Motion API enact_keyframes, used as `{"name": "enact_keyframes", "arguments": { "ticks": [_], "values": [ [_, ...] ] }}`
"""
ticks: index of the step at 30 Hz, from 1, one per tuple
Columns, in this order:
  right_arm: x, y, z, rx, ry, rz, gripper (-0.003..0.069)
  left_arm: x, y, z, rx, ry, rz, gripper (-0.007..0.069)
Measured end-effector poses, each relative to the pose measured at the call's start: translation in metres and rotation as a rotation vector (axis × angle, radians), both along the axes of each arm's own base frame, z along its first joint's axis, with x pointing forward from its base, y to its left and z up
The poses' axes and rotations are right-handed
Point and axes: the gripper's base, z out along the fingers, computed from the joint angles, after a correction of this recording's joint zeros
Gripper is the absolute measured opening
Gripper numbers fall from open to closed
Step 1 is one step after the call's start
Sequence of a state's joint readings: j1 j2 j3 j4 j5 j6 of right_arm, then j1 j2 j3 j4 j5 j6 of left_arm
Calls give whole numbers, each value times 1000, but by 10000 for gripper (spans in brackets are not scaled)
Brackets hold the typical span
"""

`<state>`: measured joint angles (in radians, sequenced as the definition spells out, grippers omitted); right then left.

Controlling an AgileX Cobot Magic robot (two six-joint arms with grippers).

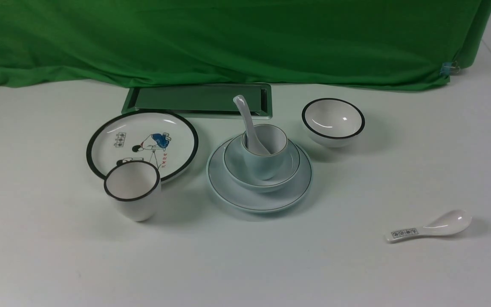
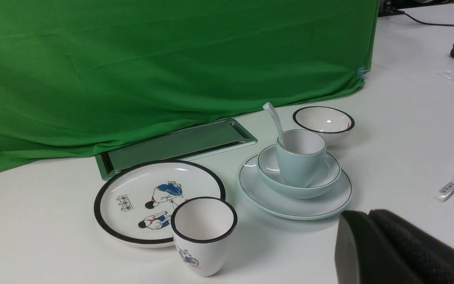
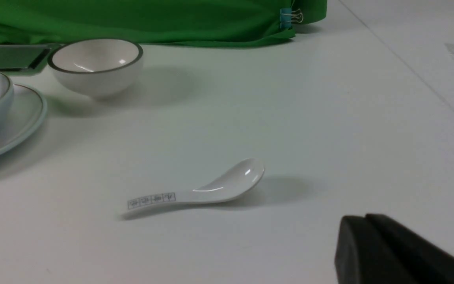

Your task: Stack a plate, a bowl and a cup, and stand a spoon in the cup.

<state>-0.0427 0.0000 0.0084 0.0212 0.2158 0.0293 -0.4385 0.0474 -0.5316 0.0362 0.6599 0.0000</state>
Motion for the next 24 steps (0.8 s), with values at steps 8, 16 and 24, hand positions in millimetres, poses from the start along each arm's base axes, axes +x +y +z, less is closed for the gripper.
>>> {"name": "enact_keyframes", "arguments": {
  "ticks": [8, 16, 24],
  "values": [
    [0, 0, 0, 0, 0, 0, 71, 0, 0, 0, 2, -2, 2, -30],
    [0, 0, 0, 0, 3, 0, 92, 30, -8, -29, -72, -245, 155, -30],
    [0, 0, 0, 0, 3, 0, 112, 49, 7, -93, -127, -235, 481, -30]
  ]
}}
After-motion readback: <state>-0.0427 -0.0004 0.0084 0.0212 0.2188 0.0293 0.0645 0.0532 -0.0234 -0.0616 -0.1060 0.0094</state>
